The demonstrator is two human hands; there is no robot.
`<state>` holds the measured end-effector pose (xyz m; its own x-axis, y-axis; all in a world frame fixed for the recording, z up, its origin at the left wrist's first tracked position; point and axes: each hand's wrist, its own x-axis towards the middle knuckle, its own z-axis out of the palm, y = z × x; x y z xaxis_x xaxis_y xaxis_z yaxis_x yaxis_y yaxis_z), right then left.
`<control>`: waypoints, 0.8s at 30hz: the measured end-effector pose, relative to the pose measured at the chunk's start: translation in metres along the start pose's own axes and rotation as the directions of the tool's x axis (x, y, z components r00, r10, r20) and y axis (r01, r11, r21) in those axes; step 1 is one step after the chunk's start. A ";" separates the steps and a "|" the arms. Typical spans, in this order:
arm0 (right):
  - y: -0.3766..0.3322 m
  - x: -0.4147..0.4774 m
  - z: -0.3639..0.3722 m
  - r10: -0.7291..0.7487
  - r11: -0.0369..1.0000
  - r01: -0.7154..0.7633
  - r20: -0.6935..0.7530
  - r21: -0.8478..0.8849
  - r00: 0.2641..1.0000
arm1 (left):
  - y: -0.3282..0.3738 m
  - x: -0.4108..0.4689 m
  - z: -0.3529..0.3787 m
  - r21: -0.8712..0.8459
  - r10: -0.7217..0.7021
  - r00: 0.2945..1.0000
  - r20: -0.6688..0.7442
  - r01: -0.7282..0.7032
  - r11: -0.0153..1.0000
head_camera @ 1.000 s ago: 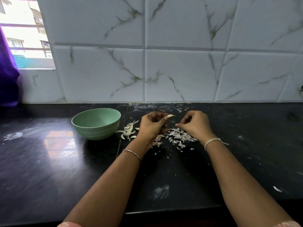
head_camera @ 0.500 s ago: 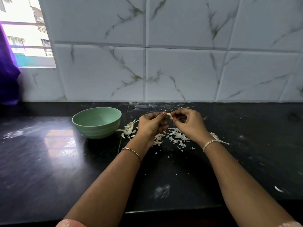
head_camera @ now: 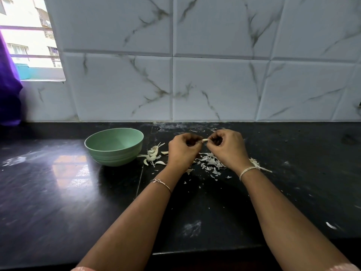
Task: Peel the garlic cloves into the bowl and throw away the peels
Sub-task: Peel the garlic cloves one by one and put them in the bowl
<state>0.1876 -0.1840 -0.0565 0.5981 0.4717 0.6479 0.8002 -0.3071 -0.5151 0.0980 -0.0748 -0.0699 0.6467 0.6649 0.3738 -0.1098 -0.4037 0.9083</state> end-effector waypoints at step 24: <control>0.003 0.004 -0.002 0.304 0.816 -0.370 0.214 0.444 0.928 | 0.004 0.002 -0.011 -0.478 -0.236 0.944 0.229 0.320 0.818</control>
<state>0.1927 -0.1848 -0.0547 0.7892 0.5215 0.3244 0.4121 -0.0580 -0.9093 0.0900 -0.0683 -0.0633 0.8096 0.5792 0.0956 -0.2433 0.1829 0.9525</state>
